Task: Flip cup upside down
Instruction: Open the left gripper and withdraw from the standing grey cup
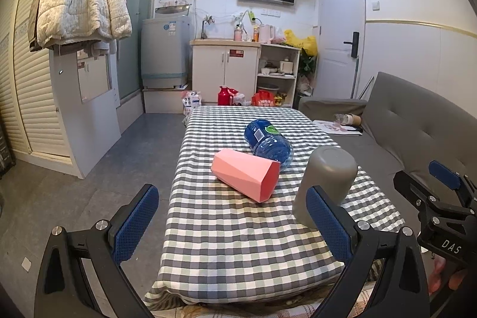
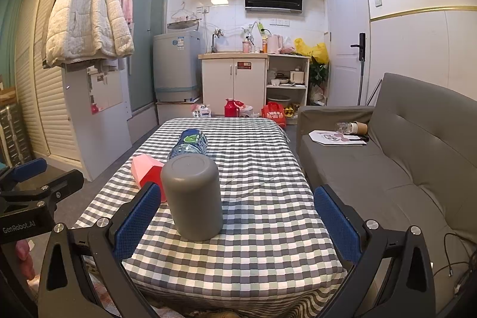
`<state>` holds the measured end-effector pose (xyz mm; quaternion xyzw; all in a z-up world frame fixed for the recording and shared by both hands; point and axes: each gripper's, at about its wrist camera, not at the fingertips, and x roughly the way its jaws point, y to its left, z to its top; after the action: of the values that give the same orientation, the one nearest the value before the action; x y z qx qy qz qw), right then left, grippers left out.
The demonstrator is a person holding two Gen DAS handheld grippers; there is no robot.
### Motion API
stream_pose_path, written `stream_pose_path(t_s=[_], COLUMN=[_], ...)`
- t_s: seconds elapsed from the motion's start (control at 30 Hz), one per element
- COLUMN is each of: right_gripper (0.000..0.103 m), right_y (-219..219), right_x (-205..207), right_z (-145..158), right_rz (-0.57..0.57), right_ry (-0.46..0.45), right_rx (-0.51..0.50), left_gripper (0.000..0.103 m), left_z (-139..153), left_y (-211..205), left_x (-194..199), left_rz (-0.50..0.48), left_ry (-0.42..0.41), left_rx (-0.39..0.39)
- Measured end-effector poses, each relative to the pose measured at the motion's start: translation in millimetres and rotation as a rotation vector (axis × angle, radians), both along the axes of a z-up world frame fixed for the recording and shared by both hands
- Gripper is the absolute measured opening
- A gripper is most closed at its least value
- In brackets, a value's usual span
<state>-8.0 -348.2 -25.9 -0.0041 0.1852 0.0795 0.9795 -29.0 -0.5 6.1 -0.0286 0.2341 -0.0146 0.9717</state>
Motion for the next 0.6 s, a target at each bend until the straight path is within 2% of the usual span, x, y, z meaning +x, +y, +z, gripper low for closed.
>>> stream_pose_path(t_s=[0.6], right_gripper=[0.103], right_y=[1.4], right_x=[-0.3], right_z=[0.7], right_rz=[0.000], right_ry=[0.006], right_rx=[-0.003], left_gripper=[0.102], left_z=[0.1], left_y=[-2.6], left_x=[0.4], left_rz=[-0.006], left_ry=[0.006], left_rx=[0.021])
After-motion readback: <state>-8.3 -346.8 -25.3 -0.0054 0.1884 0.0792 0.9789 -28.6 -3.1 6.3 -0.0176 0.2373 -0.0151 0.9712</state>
